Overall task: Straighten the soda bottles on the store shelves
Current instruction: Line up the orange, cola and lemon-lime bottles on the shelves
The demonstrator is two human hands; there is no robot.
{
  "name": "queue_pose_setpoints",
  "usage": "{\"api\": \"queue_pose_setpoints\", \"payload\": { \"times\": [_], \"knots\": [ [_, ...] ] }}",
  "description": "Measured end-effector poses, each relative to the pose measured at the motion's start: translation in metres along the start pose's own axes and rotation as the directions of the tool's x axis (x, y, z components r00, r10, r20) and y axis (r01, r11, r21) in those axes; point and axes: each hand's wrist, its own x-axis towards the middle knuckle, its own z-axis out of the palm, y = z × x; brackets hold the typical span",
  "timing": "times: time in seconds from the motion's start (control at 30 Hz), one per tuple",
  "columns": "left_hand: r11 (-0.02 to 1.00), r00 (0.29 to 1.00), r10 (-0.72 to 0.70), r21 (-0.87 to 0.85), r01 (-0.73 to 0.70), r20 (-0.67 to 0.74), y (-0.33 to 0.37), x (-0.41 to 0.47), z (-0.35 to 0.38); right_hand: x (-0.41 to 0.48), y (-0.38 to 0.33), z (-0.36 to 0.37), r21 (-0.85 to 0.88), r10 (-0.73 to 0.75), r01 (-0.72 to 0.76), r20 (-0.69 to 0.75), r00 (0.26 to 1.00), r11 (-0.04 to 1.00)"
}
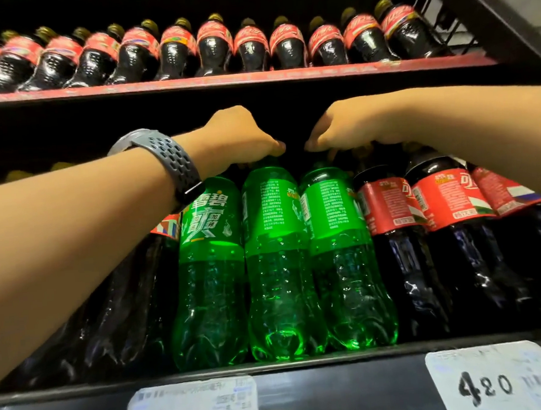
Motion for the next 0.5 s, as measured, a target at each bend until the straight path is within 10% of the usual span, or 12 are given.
{"api": "queue_pose_setpoints", "payload": {
  "times": [0.5],
  "knots": [
    [0.994, 0.994, -0.017, -0.104, 0.028, 0.107, -0.0053, 0.001, -0.0046, 0.004, 0.0089, 0.0043, 0.086, 0.024, -0.018, -0.078, 0.997, 0.996]
  ]
}}
